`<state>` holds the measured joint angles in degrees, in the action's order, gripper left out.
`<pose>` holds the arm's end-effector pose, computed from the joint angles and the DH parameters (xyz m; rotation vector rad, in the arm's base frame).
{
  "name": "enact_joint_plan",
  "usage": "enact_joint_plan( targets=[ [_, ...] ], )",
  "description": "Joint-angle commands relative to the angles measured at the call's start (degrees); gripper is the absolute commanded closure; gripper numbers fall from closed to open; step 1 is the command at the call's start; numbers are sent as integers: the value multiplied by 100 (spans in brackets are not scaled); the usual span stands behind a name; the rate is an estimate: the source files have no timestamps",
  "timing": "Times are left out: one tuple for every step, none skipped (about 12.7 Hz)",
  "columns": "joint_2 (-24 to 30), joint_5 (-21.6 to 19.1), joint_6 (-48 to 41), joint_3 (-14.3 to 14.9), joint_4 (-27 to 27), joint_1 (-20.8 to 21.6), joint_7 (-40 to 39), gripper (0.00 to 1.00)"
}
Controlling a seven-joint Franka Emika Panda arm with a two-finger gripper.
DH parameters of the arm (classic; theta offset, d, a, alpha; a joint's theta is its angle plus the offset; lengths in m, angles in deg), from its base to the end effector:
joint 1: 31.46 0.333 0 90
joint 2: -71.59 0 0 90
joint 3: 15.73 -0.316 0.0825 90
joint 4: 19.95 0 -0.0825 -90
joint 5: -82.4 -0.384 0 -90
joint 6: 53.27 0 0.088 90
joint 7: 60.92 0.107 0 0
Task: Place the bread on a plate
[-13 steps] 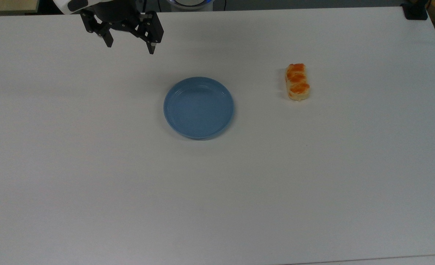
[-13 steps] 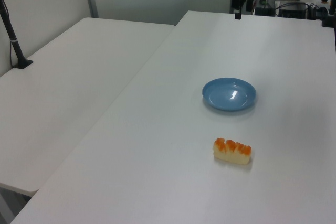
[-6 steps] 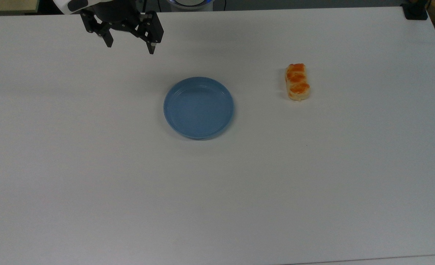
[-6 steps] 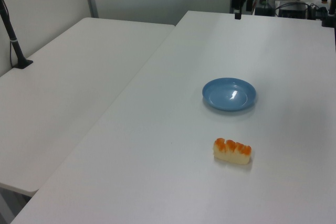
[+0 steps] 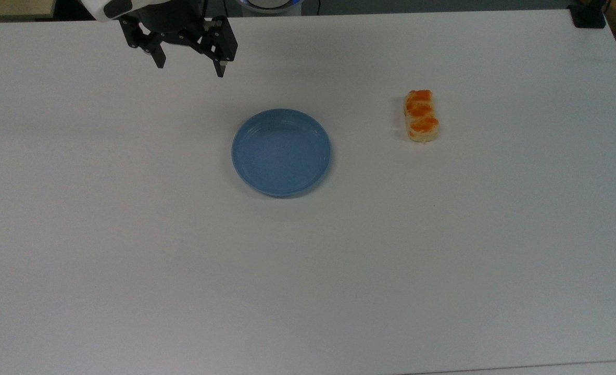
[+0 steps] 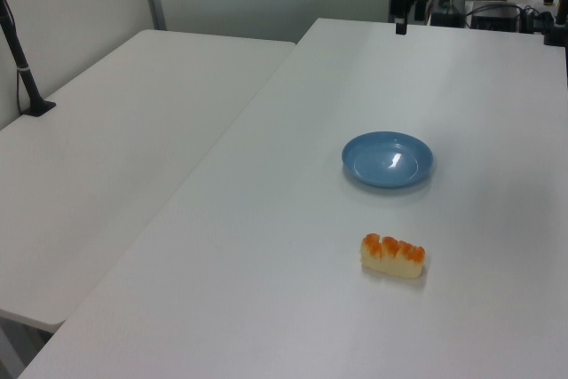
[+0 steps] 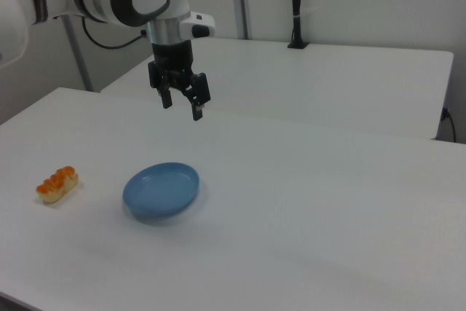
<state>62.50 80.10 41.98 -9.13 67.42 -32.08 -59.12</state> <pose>0.6040 -0.0675 0.5625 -3.1088 0.2496 0.0296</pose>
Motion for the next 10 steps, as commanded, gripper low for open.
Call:
enact_joint_plan(
  targets=[
    [110,20,-50,-46,157,297,40,0],
    [110,20,-68,-46,157,438,49,0],
    [110,11,-129,-46,157,605,92,0],
    [110,11,-225,-46,149,885,293,0],
    [101,11,-217,-46,157,1114,478,0],
    [92,11,-200,-46,157,1325,645,0],
    [83,20,-182,-46,157,1614,829,0],
    [66,11,-165,-46,175,1939,979,0],
    [-65,11,-130,-46,158,2308,1268,0],
    [-171,11,-60,-46,149,2520,1514,0]
  ],
)
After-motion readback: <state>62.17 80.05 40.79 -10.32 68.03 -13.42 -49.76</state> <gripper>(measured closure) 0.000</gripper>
